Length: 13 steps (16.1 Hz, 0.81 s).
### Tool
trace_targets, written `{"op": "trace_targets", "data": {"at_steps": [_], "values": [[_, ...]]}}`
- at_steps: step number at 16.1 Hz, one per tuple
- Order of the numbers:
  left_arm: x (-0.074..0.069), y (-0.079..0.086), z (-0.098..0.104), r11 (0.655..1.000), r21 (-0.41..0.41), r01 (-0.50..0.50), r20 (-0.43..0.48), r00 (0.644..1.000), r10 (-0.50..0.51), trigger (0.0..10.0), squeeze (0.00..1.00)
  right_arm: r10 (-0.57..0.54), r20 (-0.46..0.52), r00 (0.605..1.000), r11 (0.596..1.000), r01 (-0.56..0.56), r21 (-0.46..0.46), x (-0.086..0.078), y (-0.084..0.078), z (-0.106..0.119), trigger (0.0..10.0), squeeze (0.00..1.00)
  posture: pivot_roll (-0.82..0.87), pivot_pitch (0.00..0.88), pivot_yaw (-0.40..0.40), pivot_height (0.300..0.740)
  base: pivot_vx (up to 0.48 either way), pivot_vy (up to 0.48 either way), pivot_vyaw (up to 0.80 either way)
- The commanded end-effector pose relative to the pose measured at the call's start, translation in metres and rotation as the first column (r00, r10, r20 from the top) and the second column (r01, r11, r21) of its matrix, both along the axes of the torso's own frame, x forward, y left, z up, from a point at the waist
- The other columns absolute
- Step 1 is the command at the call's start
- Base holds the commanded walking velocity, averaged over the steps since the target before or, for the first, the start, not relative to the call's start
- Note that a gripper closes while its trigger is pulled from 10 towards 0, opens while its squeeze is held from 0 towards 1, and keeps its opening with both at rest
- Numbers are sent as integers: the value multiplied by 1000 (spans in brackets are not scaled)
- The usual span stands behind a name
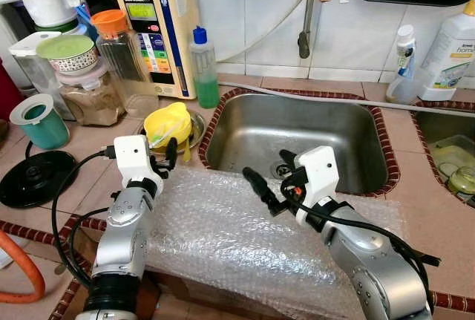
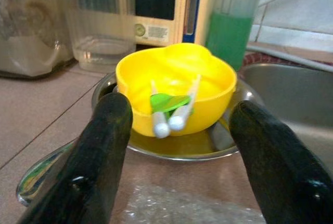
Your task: Kitchen organization
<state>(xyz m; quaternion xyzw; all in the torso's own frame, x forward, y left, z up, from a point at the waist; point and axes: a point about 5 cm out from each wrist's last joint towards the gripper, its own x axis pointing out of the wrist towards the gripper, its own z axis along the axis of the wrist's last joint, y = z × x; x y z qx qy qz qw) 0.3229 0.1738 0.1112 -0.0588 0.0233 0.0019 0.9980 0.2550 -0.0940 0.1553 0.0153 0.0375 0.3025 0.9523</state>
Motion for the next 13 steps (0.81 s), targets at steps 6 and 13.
{"op": "trace_targets", "data": {"at_steps": [6, 13], "values": [[9, 10, 2, 1000, 6, -7, 17, 1000, 7, 0, 0, 77, -17, 997, 997, -77, 21, -9, 8, 3, 10000, 0, -17, 0, 94, 740, 0, 0, 0], [14, 6, 0, 1000, -3, 20, 22, 1000, -20, 0, 0, 145, -49, 988, 989, -142, 47, -17, 11, 2, 10000, 0, -26, 0, 96, 740, 0, 0, 0]]}}
